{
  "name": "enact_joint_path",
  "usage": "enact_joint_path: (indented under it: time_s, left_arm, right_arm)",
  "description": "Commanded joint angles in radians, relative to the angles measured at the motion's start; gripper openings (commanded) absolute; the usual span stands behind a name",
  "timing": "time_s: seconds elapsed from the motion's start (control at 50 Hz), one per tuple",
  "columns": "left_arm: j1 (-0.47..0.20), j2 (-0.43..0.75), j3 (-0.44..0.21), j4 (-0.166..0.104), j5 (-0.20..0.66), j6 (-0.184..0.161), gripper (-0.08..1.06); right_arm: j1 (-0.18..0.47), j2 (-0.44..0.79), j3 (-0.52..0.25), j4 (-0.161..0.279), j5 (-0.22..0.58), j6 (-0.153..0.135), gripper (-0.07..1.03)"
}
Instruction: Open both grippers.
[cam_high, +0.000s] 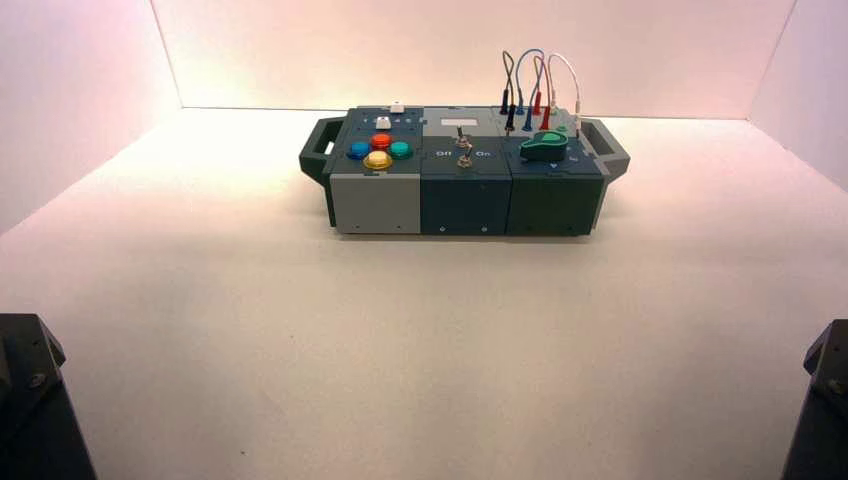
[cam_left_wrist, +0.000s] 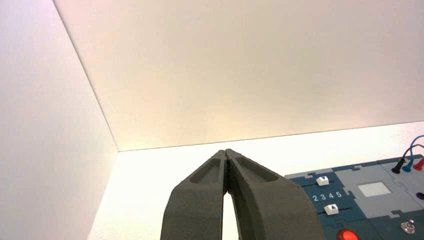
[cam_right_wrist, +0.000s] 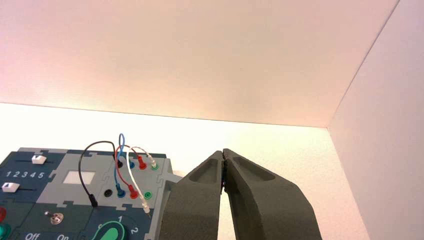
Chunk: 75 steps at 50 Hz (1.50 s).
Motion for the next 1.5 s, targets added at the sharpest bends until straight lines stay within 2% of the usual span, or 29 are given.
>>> enact_joint_path:
  time_s: [0.02, 0.72, 0.9, 1.12, 1.14, 1.26, 1.5]
  left_arm:
    - [0.006, -0.003, -0.014, 0.002, -0.011, 0.006, -0.03]
    - [0.005, -0.002, -0.015, 0.002, -0.012, 0.006, -0.03]
    - [0.006, 0.005, -0.011, 0.002, -0.038, 0.008, -0.01]
    - [0.008, 0.031, -0.011, 0.003, -0.06, 0.008, 0.19]
    - [0.008, 0.035, -0.011, 0.002, -0.06, 0.008, 0.26]
    - [0.008, 0.035, -0.014, 0.002, -0.06, 0.008, 0.42]
    - [0.025, 0.029, -0.02, 0.002, -0.06, 0.008, 0.77]
  right_arm:
    - [0.002, -0.003, -0.014, 0.0, -0.012, -0.002, -0.02]
    - [0.003, -0.008, -0.011, 0.0, -0.012, -0.002, -0.02]
    - [0.002, 0.002, -0.011, 0.0, -0.012, -0.002, 0.05]
    - [0.002, 0.012, -0.011, 0.0, -0.028, -0.002, 0.25]
    - [0.002, 0.012, -0.011, 0.0, -0.032, -0.002, 0.32]
    - [0.002, 0.012, -0.009, 0.002, -0.052, -0.002, 0.51]
    - [-0.003, 0.012, -0.006, 0.005, -0.063, 0.0, 0.74]
